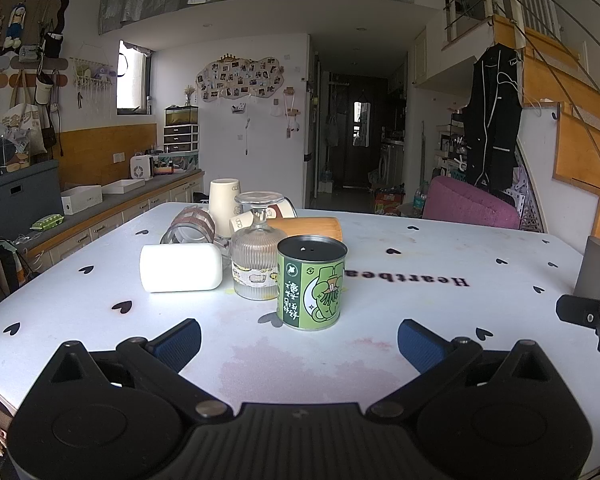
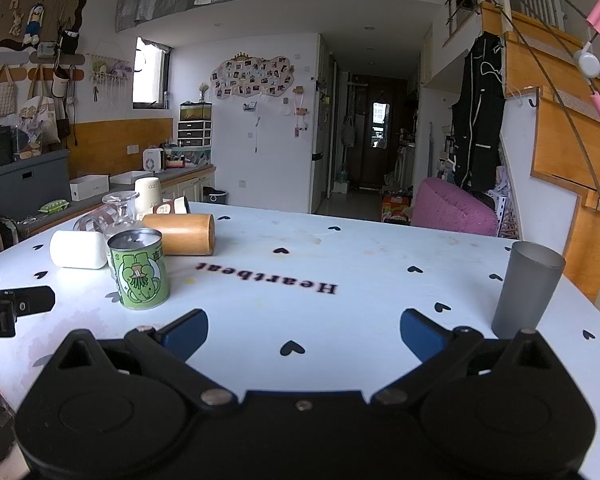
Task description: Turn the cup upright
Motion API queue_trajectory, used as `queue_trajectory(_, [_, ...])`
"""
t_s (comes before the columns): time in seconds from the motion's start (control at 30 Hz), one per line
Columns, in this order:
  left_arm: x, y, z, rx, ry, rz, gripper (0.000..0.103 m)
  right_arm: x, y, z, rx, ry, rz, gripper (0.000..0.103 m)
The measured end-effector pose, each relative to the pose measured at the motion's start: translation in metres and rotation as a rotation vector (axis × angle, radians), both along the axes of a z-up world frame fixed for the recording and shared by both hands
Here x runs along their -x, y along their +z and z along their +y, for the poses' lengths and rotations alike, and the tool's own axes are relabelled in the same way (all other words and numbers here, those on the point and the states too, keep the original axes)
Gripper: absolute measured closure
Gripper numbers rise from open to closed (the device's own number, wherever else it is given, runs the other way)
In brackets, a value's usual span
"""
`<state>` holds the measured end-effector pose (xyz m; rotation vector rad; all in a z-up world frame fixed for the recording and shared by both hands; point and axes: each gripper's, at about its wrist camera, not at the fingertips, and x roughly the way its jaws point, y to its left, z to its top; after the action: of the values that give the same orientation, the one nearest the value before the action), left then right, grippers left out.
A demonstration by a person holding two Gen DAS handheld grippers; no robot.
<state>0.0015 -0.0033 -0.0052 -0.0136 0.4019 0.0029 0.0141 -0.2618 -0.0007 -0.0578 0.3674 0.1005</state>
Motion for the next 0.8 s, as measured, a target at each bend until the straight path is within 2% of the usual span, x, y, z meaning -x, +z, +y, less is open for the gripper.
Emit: queue_trajectory(0.8, [-0.0039,-0.0026,-0.0063,0.000,-0.002,-0.001,0.000,0.0007,-0.0013,0.0029,0.000,0.002,0.001,0.000])
